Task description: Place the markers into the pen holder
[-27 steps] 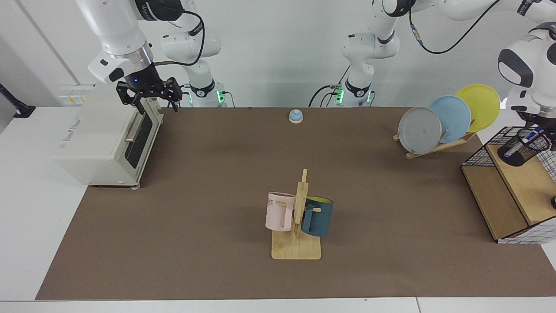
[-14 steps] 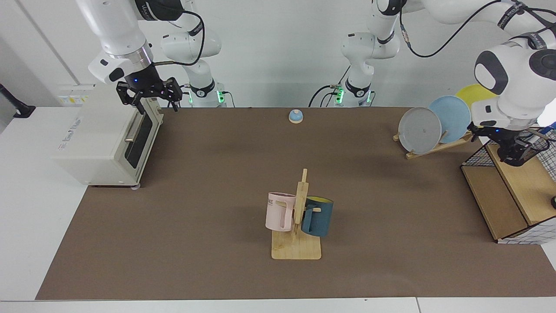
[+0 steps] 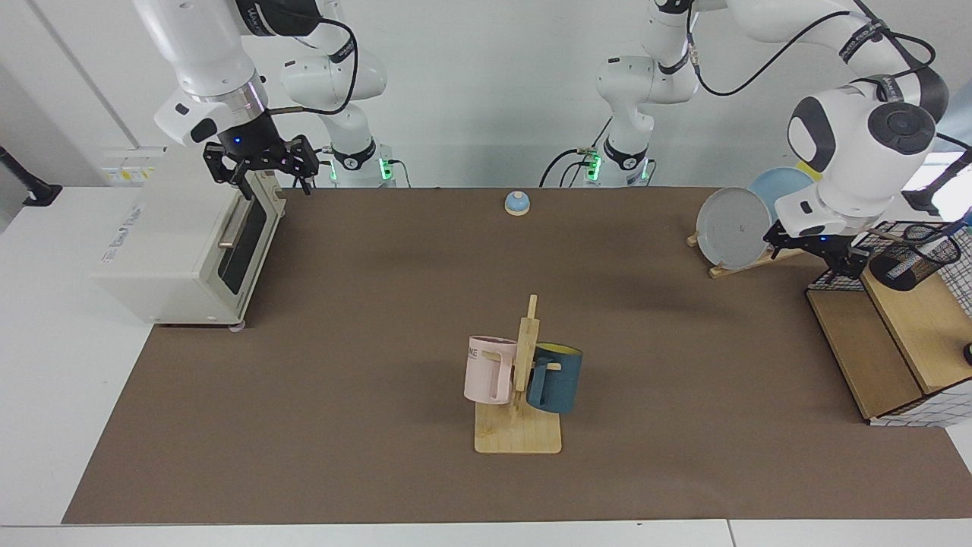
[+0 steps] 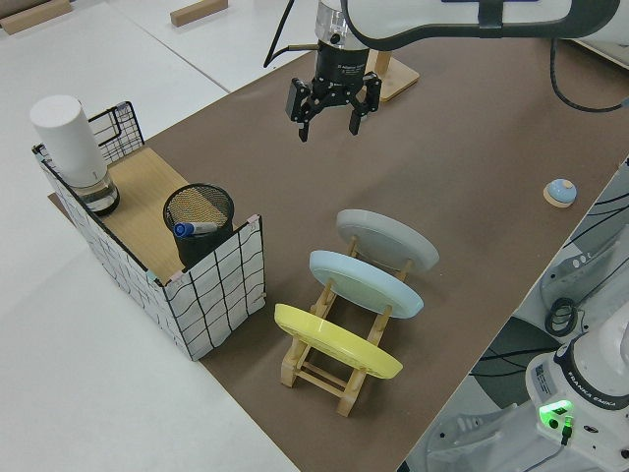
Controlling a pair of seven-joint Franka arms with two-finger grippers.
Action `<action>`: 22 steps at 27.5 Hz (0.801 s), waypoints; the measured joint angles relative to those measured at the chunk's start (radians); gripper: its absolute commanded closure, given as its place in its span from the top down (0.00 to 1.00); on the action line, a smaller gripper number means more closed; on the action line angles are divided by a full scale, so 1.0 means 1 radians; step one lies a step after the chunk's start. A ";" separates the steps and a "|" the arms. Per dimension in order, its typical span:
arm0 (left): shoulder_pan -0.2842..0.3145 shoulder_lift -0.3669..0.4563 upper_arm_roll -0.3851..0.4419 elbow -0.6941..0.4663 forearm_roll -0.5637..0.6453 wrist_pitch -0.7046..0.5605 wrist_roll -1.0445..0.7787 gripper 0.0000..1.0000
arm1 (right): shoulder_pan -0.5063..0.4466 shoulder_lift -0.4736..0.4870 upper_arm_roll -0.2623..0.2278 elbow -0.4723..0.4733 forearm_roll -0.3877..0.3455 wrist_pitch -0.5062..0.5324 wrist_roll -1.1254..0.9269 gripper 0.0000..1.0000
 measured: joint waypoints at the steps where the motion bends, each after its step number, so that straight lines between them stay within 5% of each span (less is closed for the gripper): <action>1: -0.001 -0.002 -0.008 0.001 -0.004 0.001 -0.038 1.00 | 0.000 0.000 0.000 0.000 0.000 0.000 0.000 1.00; 22: -0.001 -0.122 -0.093 0.139 -0.022 -0.191 -0.468 1.00 | 0.000 0.000 0.000 0.000 0.000 0.000 0.000 1.00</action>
